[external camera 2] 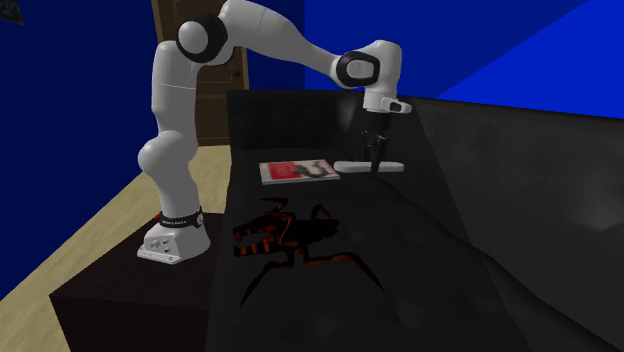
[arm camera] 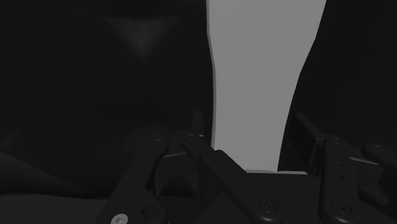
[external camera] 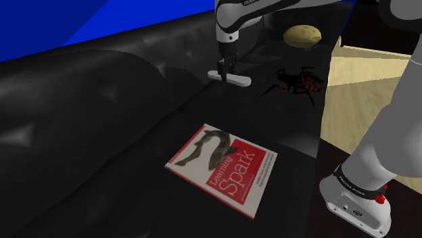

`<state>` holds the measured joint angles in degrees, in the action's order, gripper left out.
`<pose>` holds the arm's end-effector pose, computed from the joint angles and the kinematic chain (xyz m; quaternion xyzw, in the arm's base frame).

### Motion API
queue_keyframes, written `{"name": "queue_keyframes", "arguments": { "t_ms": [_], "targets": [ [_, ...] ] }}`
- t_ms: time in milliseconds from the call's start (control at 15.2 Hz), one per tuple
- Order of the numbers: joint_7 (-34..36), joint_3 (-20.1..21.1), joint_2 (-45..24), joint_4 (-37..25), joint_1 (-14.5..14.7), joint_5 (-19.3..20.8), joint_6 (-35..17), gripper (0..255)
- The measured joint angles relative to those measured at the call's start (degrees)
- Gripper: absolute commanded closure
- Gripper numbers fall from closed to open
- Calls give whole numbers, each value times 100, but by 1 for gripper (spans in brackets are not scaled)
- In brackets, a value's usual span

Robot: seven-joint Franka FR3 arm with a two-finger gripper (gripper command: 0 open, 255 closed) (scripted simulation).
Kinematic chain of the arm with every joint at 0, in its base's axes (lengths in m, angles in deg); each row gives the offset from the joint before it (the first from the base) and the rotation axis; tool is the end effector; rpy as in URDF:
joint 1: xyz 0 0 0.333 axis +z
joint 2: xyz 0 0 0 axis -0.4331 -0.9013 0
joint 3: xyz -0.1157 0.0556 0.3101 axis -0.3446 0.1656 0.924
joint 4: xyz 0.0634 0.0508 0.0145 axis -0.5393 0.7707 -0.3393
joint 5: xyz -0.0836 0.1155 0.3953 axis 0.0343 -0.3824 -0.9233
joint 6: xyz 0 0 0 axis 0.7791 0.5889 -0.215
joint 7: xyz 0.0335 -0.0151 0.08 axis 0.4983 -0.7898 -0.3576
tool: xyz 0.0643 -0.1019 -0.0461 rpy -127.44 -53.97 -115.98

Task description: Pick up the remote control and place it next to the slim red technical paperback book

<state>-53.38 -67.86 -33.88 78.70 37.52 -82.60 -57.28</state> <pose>0.6321 0.0733 0.4326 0.9877 0.1483 -0.0450 0.0183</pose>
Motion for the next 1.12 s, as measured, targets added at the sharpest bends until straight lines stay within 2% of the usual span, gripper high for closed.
{"name": "queue_keyframes", "arguments": {
  "t_ms": [594,1122],
  "targets": [
    [1083,439,-364,-567,660,-21,232,255],
    [1990,763,-1030,-1582,1257,4,597,255]
  ]
}}
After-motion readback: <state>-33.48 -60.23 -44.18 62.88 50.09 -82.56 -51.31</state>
